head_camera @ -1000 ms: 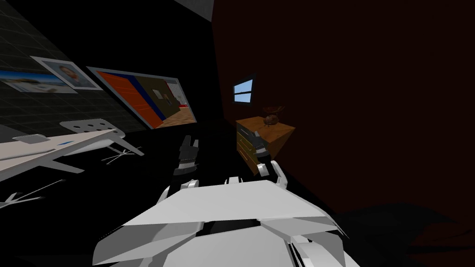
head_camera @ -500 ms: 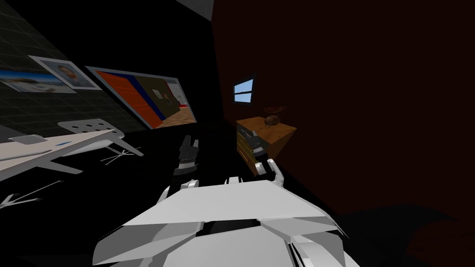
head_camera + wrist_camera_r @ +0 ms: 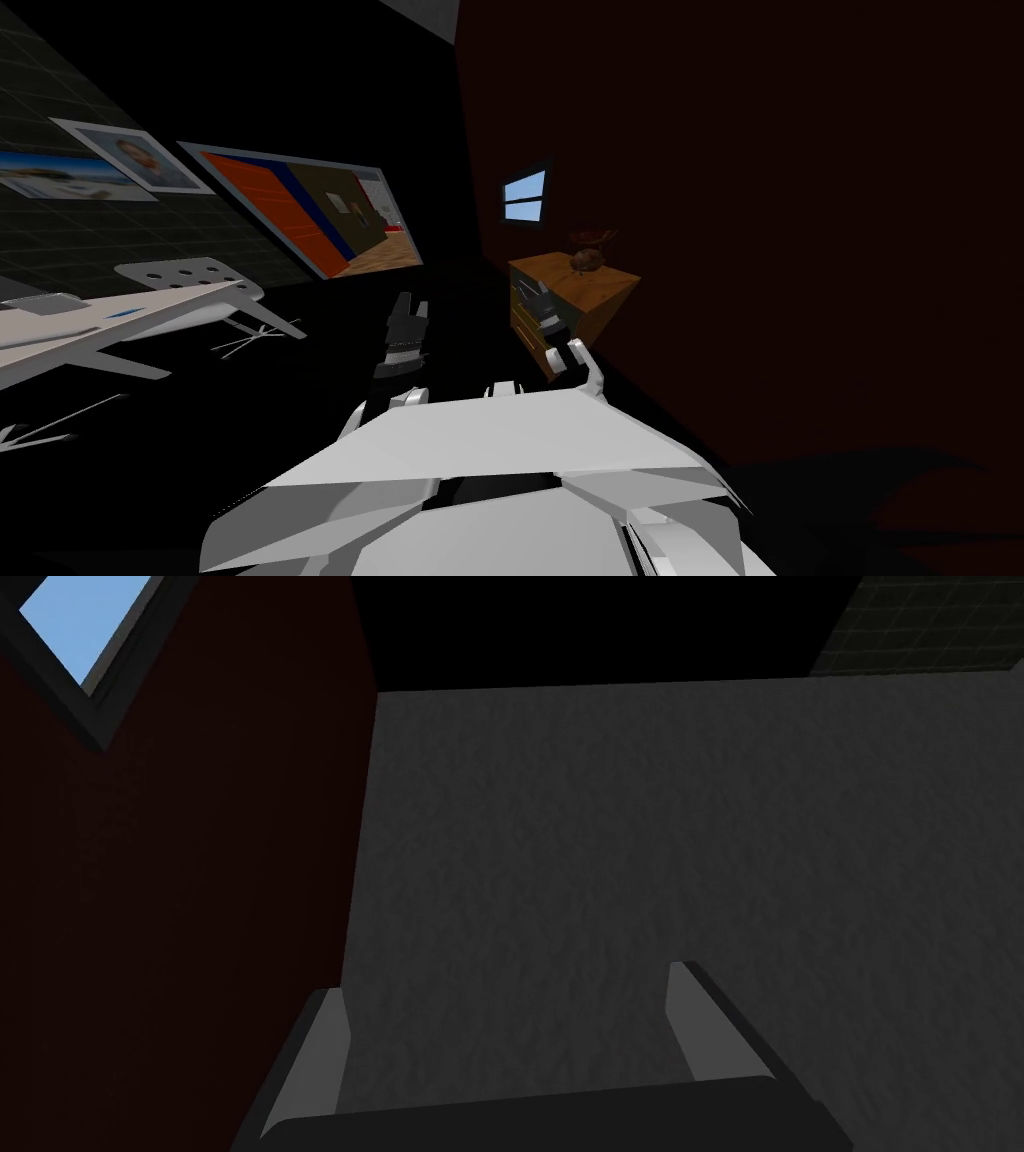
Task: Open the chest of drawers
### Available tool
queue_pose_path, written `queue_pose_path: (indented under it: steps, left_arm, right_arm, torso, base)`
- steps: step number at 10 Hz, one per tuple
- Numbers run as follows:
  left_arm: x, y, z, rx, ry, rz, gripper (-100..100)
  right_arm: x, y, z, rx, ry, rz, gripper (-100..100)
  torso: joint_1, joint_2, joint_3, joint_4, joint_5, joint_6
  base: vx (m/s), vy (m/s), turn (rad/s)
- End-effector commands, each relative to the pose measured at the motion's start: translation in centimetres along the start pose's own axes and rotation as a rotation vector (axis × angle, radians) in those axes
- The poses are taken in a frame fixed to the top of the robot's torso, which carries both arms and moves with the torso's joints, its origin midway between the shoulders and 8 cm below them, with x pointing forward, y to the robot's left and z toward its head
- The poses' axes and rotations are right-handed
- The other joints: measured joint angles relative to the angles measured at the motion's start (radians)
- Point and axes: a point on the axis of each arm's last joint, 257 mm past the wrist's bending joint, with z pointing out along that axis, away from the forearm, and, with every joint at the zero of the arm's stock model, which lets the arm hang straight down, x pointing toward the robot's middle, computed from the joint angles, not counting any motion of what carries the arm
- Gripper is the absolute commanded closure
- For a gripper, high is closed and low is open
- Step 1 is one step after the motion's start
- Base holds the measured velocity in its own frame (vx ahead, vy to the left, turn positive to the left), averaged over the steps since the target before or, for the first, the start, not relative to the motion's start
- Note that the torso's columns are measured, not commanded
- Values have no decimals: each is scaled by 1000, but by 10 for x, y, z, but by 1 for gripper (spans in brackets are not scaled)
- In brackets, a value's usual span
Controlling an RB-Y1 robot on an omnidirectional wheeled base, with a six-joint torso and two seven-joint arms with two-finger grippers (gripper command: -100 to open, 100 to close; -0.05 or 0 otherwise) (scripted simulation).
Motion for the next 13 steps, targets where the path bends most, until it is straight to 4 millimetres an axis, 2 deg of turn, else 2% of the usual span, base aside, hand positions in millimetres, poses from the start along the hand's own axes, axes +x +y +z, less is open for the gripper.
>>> queue_pose_path:
  steps: [1,2,3,4,5,6,7,8,9,10,11,12,13]
  left_arm:
    - [0,0,0,0,0,0,0]
    - [0,0,0,0,0,0,0]
    - [0,0,0,0,0,0,0]
    - [0,0,0,0,0,0,0]
    - [0,0,0,0,0,0,0]
    - [0,0,0,0,0,0,0]
    - [0,0,0,0,0,0,0]
    - [0,0,0,0,0,0,0]
    - [0,0,0,0,0,0,0]
    - [0,0,0,0,0,0,0]
    - [0,0,0,0,0,0,0]
    - [0,0,0,0,0,0,0]
    - [0,0,0,0,0,0,0]
  right_arm:
    - [17,5,4,-26,33,-118,-100]
    - [17,5,4,-27,33,-140,-100]
    - [29,8,7,-45,57,-200,-100]
    - [29,8,7,-45,56,-220,-100]
    - [43,11,8,-63,81,-283,-100]
    - [43,11,8,-64,81,-300,-100]
    - [57,12,9,-82,108,-360,-100]
    - [57,12,9,-83,107,-378,-100]
    - [71,13,8,-102,135,-436,-100]
    - [71,13,8,-103,135,-456,-100]
    - [87,13,7,-122,164,-515,-100]
    - [87,13,7,-124,163,-532,-100]
    - [102,11,5,-145,193,-597,-100]
  torso:
    - [0,0,0,0,0,0]
    - [-1,0,0,0,0,0]
    - [-1,1,0,0,0,0]
    - [-1,0,0,0,0,0]
    - [0,0,0,0,0,0]
    - [-1,0,0,0,0,0]
    - [0,1,0,0,0,0]
    - [-1,0,0,0,0,0]
    - [0,0,0,0,0,0]
    - [-1,0,0,0,0,0]
    - [0,1,0,0,0,0]
    - [-1,0,0,0,0,0]
    - [0,1,0,0,0,0]
  base:
    - [31,-6,-21]
    - [27,-9,-10]
    - [32,-12,-24]
    - [28,-9,-12]
    - [27,-17,-32]
    - [24,-15,-13]
    - [33,-21,-33]
    - [28,-19,-16]
    - [28,-23,-47]
    - [24,-20,-17]
    - [29,-27,-44]
    - [25,-21,-20]
    - [26,-28,-47]
